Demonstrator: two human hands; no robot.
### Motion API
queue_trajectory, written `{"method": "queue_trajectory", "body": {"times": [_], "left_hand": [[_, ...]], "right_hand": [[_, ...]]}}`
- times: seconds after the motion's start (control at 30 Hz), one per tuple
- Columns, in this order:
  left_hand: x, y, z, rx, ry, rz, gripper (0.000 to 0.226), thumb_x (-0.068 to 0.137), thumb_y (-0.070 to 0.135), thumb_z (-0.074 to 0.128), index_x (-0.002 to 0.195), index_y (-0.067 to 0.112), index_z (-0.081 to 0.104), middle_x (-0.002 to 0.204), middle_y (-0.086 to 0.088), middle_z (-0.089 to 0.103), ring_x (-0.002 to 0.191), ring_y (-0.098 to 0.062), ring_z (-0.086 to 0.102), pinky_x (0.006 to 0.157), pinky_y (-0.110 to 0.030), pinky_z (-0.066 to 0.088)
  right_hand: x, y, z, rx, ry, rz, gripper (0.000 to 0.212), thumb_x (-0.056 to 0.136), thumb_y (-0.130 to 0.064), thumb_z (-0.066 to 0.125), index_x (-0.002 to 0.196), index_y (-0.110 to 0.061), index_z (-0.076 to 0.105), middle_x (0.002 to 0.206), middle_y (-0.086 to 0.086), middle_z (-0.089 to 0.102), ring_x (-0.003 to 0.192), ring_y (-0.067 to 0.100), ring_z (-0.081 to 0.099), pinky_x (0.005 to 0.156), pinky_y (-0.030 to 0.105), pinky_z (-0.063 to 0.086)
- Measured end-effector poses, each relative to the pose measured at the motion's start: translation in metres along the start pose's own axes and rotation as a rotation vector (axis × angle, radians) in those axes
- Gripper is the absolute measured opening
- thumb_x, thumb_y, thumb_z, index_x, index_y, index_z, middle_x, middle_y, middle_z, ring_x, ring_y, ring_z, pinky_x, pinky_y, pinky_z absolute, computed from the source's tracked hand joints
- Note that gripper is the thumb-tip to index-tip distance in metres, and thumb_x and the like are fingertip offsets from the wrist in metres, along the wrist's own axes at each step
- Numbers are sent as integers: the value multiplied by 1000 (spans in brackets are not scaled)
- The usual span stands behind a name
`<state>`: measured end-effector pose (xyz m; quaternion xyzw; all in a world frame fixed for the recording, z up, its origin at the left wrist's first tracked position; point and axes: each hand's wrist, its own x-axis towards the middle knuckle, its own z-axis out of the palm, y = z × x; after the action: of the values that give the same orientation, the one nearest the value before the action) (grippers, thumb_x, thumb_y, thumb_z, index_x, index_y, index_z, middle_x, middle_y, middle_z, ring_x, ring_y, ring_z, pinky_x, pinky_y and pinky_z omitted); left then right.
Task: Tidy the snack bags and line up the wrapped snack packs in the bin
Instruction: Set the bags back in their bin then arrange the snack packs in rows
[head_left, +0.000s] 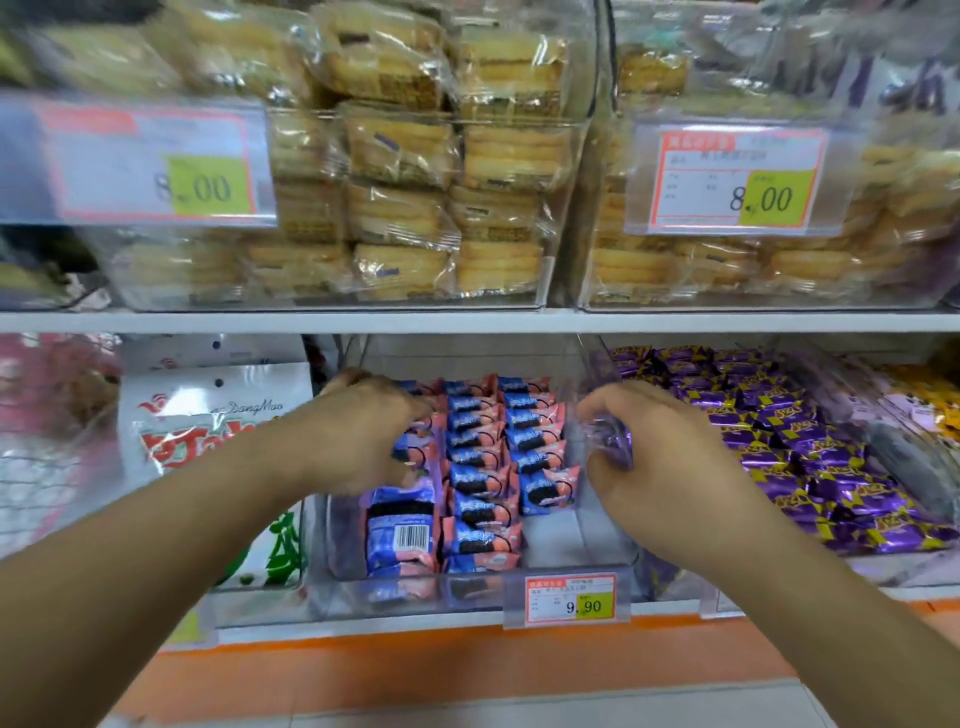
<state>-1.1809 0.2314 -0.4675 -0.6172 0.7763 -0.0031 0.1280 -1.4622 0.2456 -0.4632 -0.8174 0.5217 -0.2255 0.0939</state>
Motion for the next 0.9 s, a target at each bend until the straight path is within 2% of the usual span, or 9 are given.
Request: {"method": "queue_trajectory", "body": {"times": [0.1,0.2,0.3,0.4,0.43,0.5,0.6,0.77,0.9], "left_hand": [[5,1,-3,-27,-62,-7,80,82,60,75,150,30,45,131,-2,69,127,-29,59,113,-43,32],[10,0,-3,6,-41,-25,72,75,66,78,129,22,60,120,-4,65,119,-29,60,112,-44,33],[8,0,-3,-8,-18,-30,80,72,66,80,136,24,57,126,-5,61,124,-30,55,118,-45,28],[5,1,-3,-88,6,-21,83,70,60,85,137,26,49,120,-2,70,122,-28,60,120,-45,25],[4,1,-2,-124,19,-24,82,70,57,87,135,27,48,112,-1,73,118,-27,62,116,-43,30],[3,-1,1,-221,83,-39,70,71,50,89,127,31,51,98,3,71,109,-26,62,94,-37,44],[-1,-4,0,-366,231,-55,44,80,36,86,117,35,61,107,8,72,105,-20,67,86,-38,57],[-11,16,-16,-564,424,-60,35,84,40,82,114,37,64,109,19,71,98,-2,66,87,-22,54],[-7,62,-20,-755,288,68,32,76,38,90,103,33,74,93,16,73,87,6,67,74,-8,50]], "right_hand": [[3,-4,3,3,-16,0,29,87,-9,67,114,-18,69,114,0,64,108,19,58,82,16,32],[5,-6,6,6,-33,1,32,87,-10,68,118,-21,68,118,-2,63,112,18,57,85,16,32],[7,-7,10,8,-38,-6,34,88,-12,69,120,-22,68,120,-4,63,114,16,57,86,14,31],[8,-8,12,10,-37,-21,33,89,-14,69,120,-22,68,120,-4,63,114,16,56,86,13,31],[8,-9,13,10,-38,-23,33,89,-14,69,121,-22,68,120,-4,63,114,16,56,87,14,31],[8,-10,14,10,-35,-24,33,89,-14,69,120,-23,67,122,-6,63,117,14,55,90,14,33],[8,-12,14,19,-35,-22,33,89,-15,69,121,-24,66,124,-7,63,121,14,54,97,19,37],[8,-7,5,25,-43,-5,31,89,-11,67,118,-22,67,115,-5,64,107,14,57,86,18,36],[6,6,-2,22,14,24,27,85,-7,69,109,-19,70,107,-2,67,101,19,60,79,19,37]]}}
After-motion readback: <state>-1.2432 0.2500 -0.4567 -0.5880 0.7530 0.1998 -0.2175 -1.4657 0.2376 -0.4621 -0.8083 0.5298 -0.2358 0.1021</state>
